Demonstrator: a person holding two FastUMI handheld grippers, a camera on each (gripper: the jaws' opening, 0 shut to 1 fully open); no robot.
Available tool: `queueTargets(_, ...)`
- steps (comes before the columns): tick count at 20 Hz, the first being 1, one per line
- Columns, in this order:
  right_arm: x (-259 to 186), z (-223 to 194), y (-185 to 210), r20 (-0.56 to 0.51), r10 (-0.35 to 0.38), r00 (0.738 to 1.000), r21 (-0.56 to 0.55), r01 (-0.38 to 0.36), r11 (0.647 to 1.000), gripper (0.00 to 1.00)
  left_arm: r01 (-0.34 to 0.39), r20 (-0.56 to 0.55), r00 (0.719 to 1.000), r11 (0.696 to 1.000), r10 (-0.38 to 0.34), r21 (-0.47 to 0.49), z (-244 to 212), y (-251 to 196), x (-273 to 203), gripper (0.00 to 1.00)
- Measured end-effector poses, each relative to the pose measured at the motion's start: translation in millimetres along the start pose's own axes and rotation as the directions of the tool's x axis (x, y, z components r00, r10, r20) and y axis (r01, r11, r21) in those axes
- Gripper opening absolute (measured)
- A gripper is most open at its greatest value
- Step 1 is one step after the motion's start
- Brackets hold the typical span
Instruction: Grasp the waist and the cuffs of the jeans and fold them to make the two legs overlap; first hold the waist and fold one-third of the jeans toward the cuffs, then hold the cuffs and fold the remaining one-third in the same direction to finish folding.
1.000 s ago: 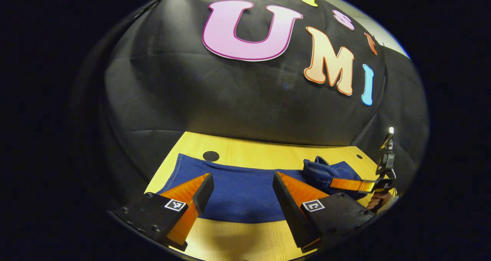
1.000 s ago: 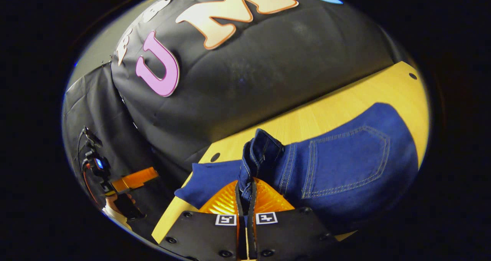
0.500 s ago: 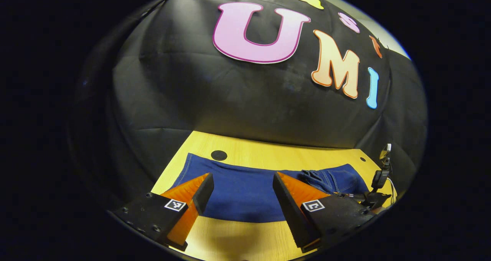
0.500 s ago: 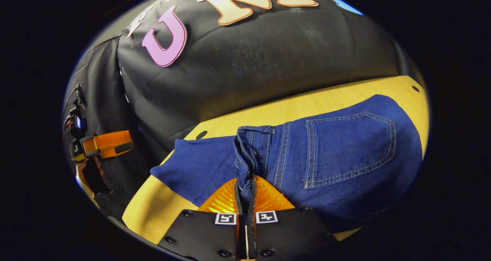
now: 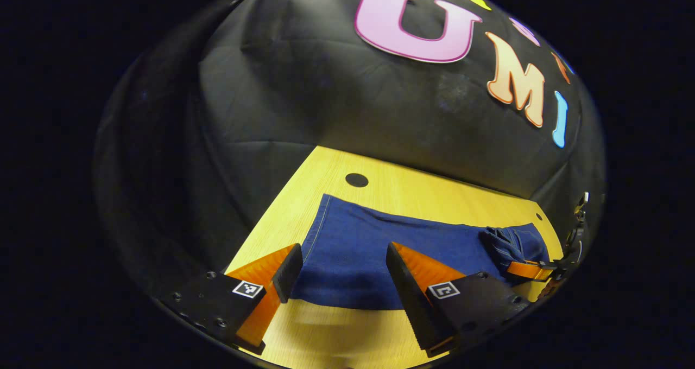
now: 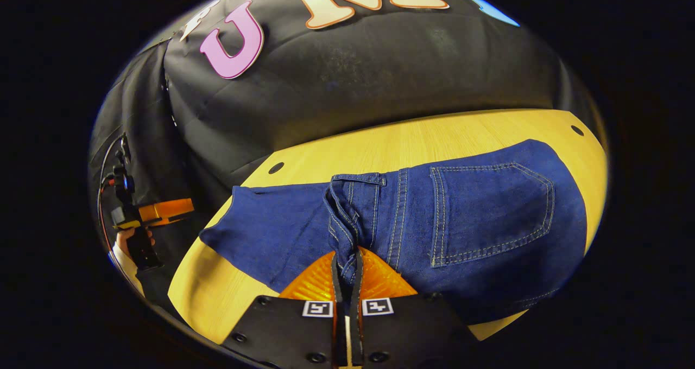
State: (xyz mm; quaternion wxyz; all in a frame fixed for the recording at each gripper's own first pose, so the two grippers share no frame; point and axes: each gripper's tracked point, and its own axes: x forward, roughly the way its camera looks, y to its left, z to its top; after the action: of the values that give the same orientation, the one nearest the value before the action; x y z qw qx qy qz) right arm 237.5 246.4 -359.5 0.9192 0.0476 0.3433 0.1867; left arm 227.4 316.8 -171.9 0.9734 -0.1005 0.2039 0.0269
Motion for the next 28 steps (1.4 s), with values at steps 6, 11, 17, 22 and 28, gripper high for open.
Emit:
queueTargets(6,-15.3,7.5,21.9,-0.02,0.064,0.998,0.104,-0.062,0.993,0.53,-0.044,-0.086,0.995,0.999,0.044,0.005,-31.6,30.3,20.0,0.95)
queueTargets(11,-49.3,50.3,35.1,0.095,0.088,0.992,0.11,-0.098,0.989,0.98,-0.028,-0.117,0.993,1.0,0.028,-0.003,-40.8,29.7,25.1,0.95)
queueTargets(17,-93.3,87.9,6.0,0.192,0.011,0.981,0.122,-0.035,0.992,0.98,-0.047,-0.159,0.986,0.999,0.048,0.01,-57.9,31.8,33.6,0.96)
queueTargets(22,-115.8,77.5,-19.8,0.182,-0.045,0.982,0.195,0.008,0.981,0.94,-0.09,-0.132,0.985,0.987,0.108,0.137,-66.4,35.2,36.4,0.84)
queueTargets(28,-131.2,67.1,-34.0,0.168,-0.079,0.983,0.218,0.041,0.975,0.98,-0.024,-0.071,0.997,0.999,0.022,-0.024,-60.6,12.6,38.9,0.29)
